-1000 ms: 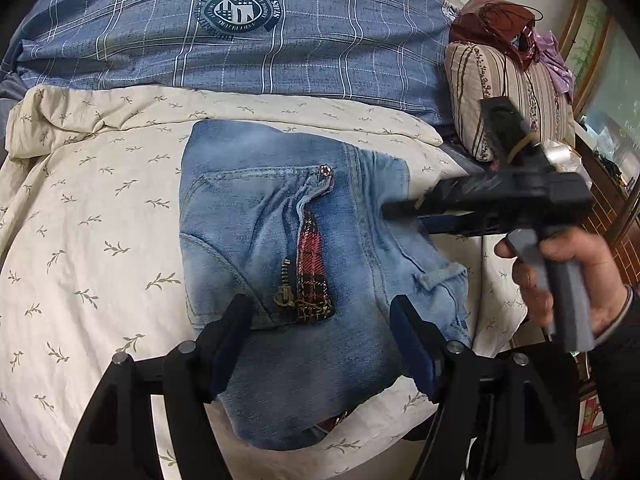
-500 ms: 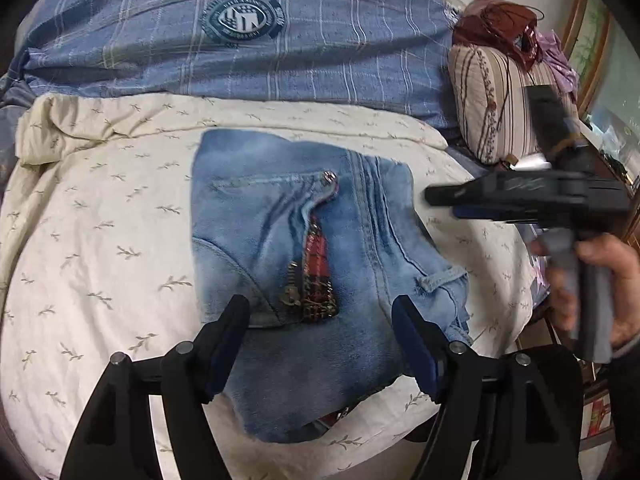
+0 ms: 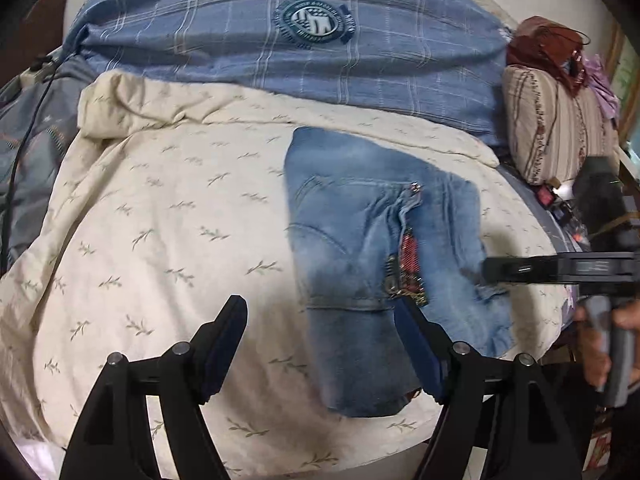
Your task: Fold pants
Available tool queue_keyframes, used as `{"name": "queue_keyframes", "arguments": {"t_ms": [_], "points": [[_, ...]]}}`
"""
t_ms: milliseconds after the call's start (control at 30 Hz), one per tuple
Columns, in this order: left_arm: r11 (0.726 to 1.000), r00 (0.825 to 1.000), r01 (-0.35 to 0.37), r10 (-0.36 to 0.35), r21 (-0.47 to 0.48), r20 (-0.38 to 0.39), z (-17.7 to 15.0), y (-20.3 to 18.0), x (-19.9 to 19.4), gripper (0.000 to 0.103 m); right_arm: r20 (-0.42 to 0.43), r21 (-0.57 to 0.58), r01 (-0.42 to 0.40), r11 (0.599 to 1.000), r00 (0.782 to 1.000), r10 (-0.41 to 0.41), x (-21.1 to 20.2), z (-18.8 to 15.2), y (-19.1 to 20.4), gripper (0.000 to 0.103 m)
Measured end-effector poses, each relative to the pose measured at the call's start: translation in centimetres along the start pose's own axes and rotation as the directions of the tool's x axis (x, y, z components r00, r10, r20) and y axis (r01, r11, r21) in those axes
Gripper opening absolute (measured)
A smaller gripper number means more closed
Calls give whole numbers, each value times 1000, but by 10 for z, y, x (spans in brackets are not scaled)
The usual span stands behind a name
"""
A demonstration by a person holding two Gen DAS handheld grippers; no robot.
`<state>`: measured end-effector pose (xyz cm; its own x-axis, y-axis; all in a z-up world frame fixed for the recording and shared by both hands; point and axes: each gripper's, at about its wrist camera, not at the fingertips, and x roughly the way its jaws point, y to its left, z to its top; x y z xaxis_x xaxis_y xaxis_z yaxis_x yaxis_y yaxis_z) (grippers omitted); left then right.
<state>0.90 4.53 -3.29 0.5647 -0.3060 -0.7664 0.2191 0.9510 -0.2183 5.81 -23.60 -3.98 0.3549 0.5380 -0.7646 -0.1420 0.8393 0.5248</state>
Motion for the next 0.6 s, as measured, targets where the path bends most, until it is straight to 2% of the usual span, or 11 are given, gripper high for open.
{"name": "queue_keyframes", "arguments": {"t_ms": [100, 133, 167, 200, 300, 400, 500, 600], "points": [[1000, 1000, -15, 15, -2, -12, -2, 1, 4, 77, 31, -59, -54, 997, 998, 56, -3, -5, 13, 69], [1000, 1000, -17, 17, -6, -18, -2, 2, 6, 77, 8, -82, -19, 996, 1000, 20, 6, -12, 13, 71], [1000, 1000, -17, 17, -8, -21, -3, 2, 7, 77, -41, -113, 51, 992, 998, -56, 21, -16, 9, 69], [1000, 1000, -18, 17, -12, -26, -3, 4, 7, 77, -52, -136, 75, 988, 995, -82, 31, -19, 5, 69], [1000, 1000, -14, 14, -21, -18, -3, 10, 7, 77, 7, -128, 53, 990, 999, -52, 13, -18, 13, 70], [997, 1000, 1, -3, -82, -22, -2, 22, 10, 77, 103, -125, 15, 992, 995, -2, -6, -16, 14, 70], [991, 999, 17, -20, -131, -26, -2, 30, 14, 77, 198, -58, 10, 998, 980, 2, -25, -22, -11, 71], [976, 997, 66, -74, -206, -28, 2, 39, 23, 77, 236, 35, 10, 999, 972, -18, -32, -25, -40, 72]]}}
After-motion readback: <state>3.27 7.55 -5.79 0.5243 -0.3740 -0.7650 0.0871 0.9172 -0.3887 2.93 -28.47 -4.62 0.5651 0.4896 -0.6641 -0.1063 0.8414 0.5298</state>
